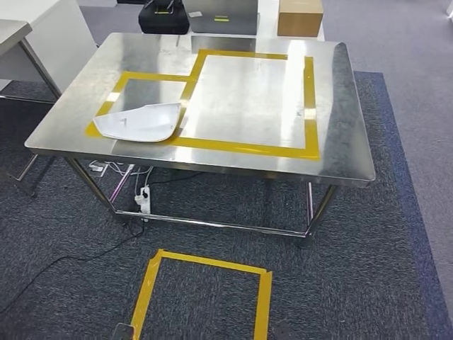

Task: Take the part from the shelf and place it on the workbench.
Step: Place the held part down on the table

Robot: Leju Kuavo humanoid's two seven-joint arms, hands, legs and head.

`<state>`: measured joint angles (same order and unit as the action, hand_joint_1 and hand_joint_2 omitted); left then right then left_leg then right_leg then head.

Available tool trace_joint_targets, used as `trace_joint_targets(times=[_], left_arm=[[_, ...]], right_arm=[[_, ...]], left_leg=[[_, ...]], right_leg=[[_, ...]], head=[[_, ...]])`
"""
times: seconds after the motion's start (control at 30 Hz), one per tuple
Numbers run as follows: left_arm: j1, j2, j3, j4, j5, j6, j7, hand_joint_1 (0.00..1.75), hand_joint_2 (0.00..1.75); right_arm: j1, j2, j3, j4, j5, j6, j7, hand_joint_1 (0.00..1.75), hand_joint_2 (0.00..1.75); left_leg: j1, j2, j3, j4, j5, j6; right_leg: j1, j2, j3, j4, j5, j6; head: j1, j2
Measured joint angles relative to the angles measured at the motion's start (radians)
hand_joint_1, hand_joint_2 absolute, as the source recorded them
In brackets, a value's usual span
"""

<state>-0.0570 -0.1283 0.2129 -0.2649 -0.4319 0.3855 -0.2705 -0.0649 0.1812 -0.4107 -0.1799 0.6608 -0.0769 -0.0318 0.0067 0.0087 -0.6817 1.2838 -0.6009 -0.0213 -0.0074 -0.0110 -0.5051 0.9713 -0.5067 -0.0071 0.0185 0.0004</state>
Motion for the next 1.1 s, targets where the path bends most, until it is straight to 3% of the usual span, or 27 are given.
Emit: trace_joint_targets(times=[0.03, 0.07, 0.13, 0.2, 0.23, 0.3, 0.33, 0.4, 0.47, 0.5, 0.53, 0.57, 0.63, 0.7, 0.73, 0.8, 0.83, 0.9, 0.97, 1.0, 1.03, 1.07, 1.1], left_arm=[[0.001, 0.000, -0.001, 0.007, -0.004, -0.005, 0.010, 0.00, 0.00], [0.002, 0.000, -0.003, 0.012, -0.009, -0.007, 0.018, 0.00, 0.00], [0.003, 0.001, -0.012, 0.020, -0.038, -0.009, 0.045, 0.00, 0.00], [0.004, 0.002, -0.035, 0.029, -0.089, -0.017, 0.095, 0.00, 0.00], [0.005, 0.003, -0.050, 0.034, -0.113, -0.024, 0.123, 0.00, 0.00], [0.010, 0.004, -0.076, 0.043, -0.141, -0.041, 0.168, 0.00, 0.00], [0.013, 0.005, -0.088, 0.047, -0.156, -0.047, 0.188, 0.00, 0.00], [0.019, 0.004, -0.115, 0.052, -0.195, -0.054, 0.221, 0.00, 0.00], [0.022, 0.005, -0.147, 0.056, -0.223, -0.059, 0.244, 0.00, 0.00], [0.023, 0.005, -0.159, 0.058, -0.228, -0.061, 0.251, 0.00, 0.00], [0.024, 0.005, -0.168, 0.059, -0.228, -0.062, 0.255, 0.00, 0.00], [0.025, 0.005, -0.174, 0.060, -0.229, -0.062, 0.257, 0.00, 0.00], [0.025, 0.005, -0.184, 0.060, -0.230, -0.062, 0.258, 0.00, 0.00], [0.022, 0.005, -0.191, 0.060, -0.230, -0.062, 0.256, 0.00, 0.00], [0.021, 0.005, -0.194, 0.060, -0.231, -0.061, 0.256, 0.00, 0.00], [0.022, 0.008, -0.196, 0.061, -0.233, -0.060, 0.255, 0.00, 0.00], [0.024, 0.009, -0.197, 0.062, -0.235, -0.061, 0.255, 0.00, 0.00], [0.027, 0.011, -0.200, 0.062, -0.243, -0.061, 0.256, 0.00, 0.00], [0.027, 0.011, -0.205, 0.063, -0.249, -0.062, 0.258, 0.00, 0.00], [0.028, 0.011, -0.208, 0.063, -0.252, -0.062, 0.258, 0.00, 0.00], [0.029, 0.011, -0.210, 0.063, -0.253, -0.062, 0.259, 0.00, 0.00], [0.030, 0.011, -0.212, 0.064, -0.254, -0.063, 0.260, 0.00, 0.00], [0.032, 0.011, -0.213, 0.064, -0.255, -0.063, 0.260, 0.00, 0.00]], right_arm=[[0.000, 0.000, 0.000, 0.000, -0.003, 0.006, 0.000, 0.00, 0.00], [0.000, 0.000, 0.000, 0.000, -0.006, 0.010, 0.001, 0.00, 0.00], [0.000, 0.000, -0.001, 0.000, -0.013, 0.019, 0.006, 0.00, 0.00], [0.000, 0.000, -0.002, 0.000, -0.018, 0.034, 0.018, 0.00, 0.00], [-0.001, 0.000, -0.002, 0.000, -0.017, 0.042, 0.027, 0.00, 0.00], [-0.001, 0.000, -0.002, 0.000, -0.011, 0.056, 0.044, 0.00, 0.00], [0.000, -0.001, -0.002, 0.000, -0.007, 0.062, 0.051, 0.00, 0.00], [0.003, -0.002, -0.002, 0.000, 0.000, 0.071, 0.063, 0.00, 0.00], [0.002, -0.004, -0.001, 0.000, 0.009, 0.080, 0.073, 0.00, 0.00], [0.002, -0.005, 0.001, 0.000, 0.016, 0.086, 0.078, 0.00, 0.00], [0.002, -0.007, 0.003, 0.000, 0.023, 0.092, 0.083, 0.00, 0.00], [0.002, -0.009, 0.005, 0.000, 0.029, 0.096, 0.087, 0.00, 0.00], [0.003, -0.013, 0.012, 0.000, 0.038, 0.102, 0.091, 0.00, 0.00], [0.003, -0.014, 0.017, 0.000, 0.045, 0.109, 0.091, 0.00, 0.00], [0.003, -0.015, 0.019, 0.000, 0.047, 0.112, 0.091, 0.00, 0.00], [0.003, -0.015, 0.023, 0.000, 0.051, 0.117, 0.091, 0.00, 0.00], [0.004, -0.015, 0.026, 0.000, 0.055, 0.119, 0.091, 0.00, 0.00], [0.009, -0.015, 0.030, 0.000, 0.063, 0.127, 0.091, 0.00, 0.00], [0.014, -0.016, 0.035, 0.000, 0.072, 0.134, 0.093, 0.00, 0.00], [0.016, -0.016, 0.039, 0.000, 0.075, 0.136, 0.095, 0.00, 0.00], [0.017, -0.017, 0.042, 0.000, 0.077, 0.137, 0.096, 0.00, 0.00], [0.016, -0.017, 0.044, 0.000, 0.078, 0.138, 0.097, 0.00, 0.00], [0.015, -0.017, 0.046, 0.000, 0.079, 0.138, 0.097, 0.00, 0.00]], left_leg=[[0.000, 0.000, 0.016, 0.011, 0.020, 0.002], [0.000, -0.001, 0.047, -0.013, 0.050, 0.005], [-0.002, -0.003, 0.146, -0.145, 0.085, 0.018], [-0.007, -0.005, 0.218, -0.265, 0.072, 0.029], [-0.010, -0.006, 0.229, -0.293, 0.062, 0.033], [-0.009, -0.006, 0.220, -0.310, 0.065, 0.042], [-0.008, -0.007, 0.214, -0.315, 0.072, 0.050], [-0.006, -0.011, 0.196, -0.319, 0.091, 0.061], [-0.008, -0.017, 0.173, -0.318, 0.110, 0.065], [-0.009, -0.021, 0.161, -0.317, 0.119, 0.065], [-0.010, -0.026, 0.149, -0.316, 0.128, 0.063], [-0.010, -0.033, 0.139, -0.314, 0.136, 0.061], [-0.011, -0.049, 0.121, -0.305, 0.147, 0.055], [-0.014, -0.066, 0.105, -0.291, 0.156, 0.046], [-0.015, -0.075, 0.098, -0.286, 0.161, 0.041], [-0.015, -0.088, 0.087, -0.278, 0.166, 0.030], [-0.015, -0.082, 0.082, -0.268, 0.157, 0.025], [-0.013, -0.052, 0.057, -0.199, 0.100, 0.014], [-0.008, -0.029, 0.013, -0.069, 0.023, 0.003], [-0.004, -0.025, 0.000, -0.017, 0.003, -0.002], [0.000, -0.022, 0.000, 0.005, 0.004, -0.005], [0.002, -0.019, 0.018, -0.013, 0.024, -0.006], [0.004, -0.011, 0.052, -0.068, 0.058, -0.006]], right_leg=[[0.001, 0.000, -0.015, 0.005, 0.010, 0.000], [0.003, -0.001, -0.031, 0.011, 0.019, 0.001], [0.005, 0.000, -0.061, 0.025, 0.034, 0.005], [0.007, -0.001, -0.077, 0.032, 0.047, 0.013], [0.007, -0.002, -0.083, 0.034, 0.054, 0.018], [0.005, -0.004, -0.093, 0.035, 0.059, 0.030], [0.004, -0.002, -0.101, 0.047, 0.042, 0.036], [0.003, 0.003, -0.128, 0.118, -0.036, 0.044], [0.003, 0.007, -0.162, 0.241, -0.113, 0.049], [0.003, 0.007, -0.169, 0.287, -0.120, 0.050], [0.003, 0.008, -0.162, 0.305, -0.106, 0.051], [0.003, 0.011, -0.137, 0.285, -0.077, 0.050], [0.001, 0.040, -0.040, 0.158, -0.030, 0.047], [-0.003, 0.072, 0.037, 0.039, -0.034, 0.043], [-0.003, 0.078, 0.050, 0.014, -0.045, 0.040], [-0.005, 0.057, 0.045, 0.004, -0.051, 0.030], [-0.007, 0.045, 0.043, 0.003, -0.049, 0.023], [-0.009, 0.018, 0.040, 0.001, -0.043, 0.011], [-0.008, -0.011, 0.036, 0.001, -0.041, 0.005], [-0.007, -0.026, 0.035, 0.002, -0.041, 0.005], [-0.007, -0.040, 0.034, 0.003, -0.041, 0.005], [-0.007, -0.052, 0.036, 0.004, -0.041, 0.006], [-0.007, -0.064, 0.041, 0.005, -0.043, 0.008]], head=[[0.000, 0.000], [0.000, 0.000], [0.000, 0.000], [0.001, 0.000], [0.001, 0.000], [0.001, 0.000], [0.002, 0.000], [0.005, 0.000], [0.008, 0.000], [0.008, 0.000], [0.009, 0.000], [0.009, 0.000], [0.009, 0.000], [0.010, 0.000], [0.009, 0.000], [0.010, 0.000], [0.008, 0.000], [0.004, 0.000], [0.001, 0.000], [0.002, 0.000], [0.001, 0.000], [0.001, 0.000], [0.001, 0.000]])
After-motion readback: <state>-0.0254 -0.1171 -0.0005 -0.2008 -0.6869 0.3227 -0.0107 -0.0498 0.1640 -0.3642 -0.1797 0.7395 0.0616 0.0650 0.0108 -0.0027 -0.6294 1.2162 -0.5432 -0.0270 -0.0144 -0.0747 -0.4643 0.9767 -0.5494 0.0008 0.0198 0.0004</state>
